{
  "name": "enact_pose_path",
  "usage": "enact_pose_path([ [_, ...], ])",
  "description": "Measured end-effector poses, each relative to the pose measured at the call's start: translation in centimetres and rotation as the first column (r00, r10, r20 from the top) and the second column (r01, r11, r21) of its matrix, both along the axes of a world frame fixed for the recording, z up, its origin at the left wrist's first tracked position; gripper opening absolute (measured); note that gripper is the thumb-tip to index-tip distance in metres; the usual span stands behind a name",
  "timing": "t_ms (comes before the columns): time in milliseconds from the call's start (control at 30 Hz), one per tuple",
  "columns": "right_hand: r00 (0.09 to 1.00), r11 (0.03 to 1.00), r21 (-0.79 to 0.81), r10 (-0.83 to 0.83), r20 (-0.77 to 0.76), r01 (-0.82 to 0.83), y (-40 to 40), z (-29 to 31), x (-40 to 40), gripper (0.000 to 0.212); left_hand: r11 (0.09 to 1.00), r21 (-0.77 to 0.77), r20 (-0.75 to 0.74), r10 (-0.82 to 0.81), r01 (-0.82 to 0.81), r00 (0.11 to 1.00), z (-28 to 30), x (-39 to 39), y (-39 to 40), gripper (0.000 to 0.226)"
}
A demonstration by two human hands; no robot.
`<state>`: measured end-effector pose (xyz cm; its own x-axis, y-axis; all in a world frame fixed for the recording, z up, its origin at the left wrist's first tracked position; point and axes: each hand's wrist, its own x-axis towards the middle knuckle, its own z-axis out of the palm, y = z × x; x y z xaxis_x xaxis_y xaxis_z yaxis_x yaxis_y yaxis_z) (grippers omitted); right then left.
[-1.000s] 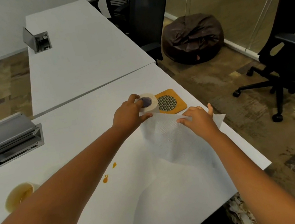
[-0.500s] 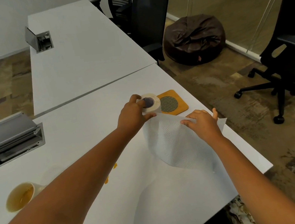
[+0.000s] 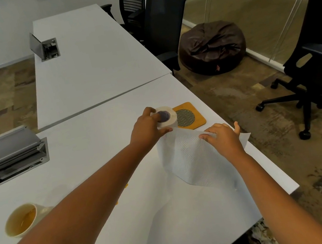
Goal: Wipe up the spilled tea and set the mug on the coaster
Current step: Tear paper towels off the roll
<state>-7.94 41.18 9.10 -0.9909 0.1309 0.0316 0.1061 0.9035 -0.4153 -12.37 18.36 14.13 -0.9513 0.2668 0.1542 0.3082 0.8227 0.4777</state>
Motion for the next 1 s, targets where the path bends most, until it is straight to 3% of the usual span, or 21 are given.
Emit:
enact_pose_path([
  [233, 0.997, 0.998, -0.063, -0.033, -0.072, 0.028, -0.5, -0.5, 0.3, 0.035, 1.0, -0.027, -0.006, -0.002, 0.002, 1.0, -0.1, 0.2, 0.1, 0.048],
  [1000, 0.996, 0.999, -0.046, -0.02, -0.089, 0.016, -0.2, -0.1, 0.2, 0.033, 0.999, -0.034, -0.026, 0.042, -0.043, 0.999, -0.3, 0.2, 1.3, 0.045],
])
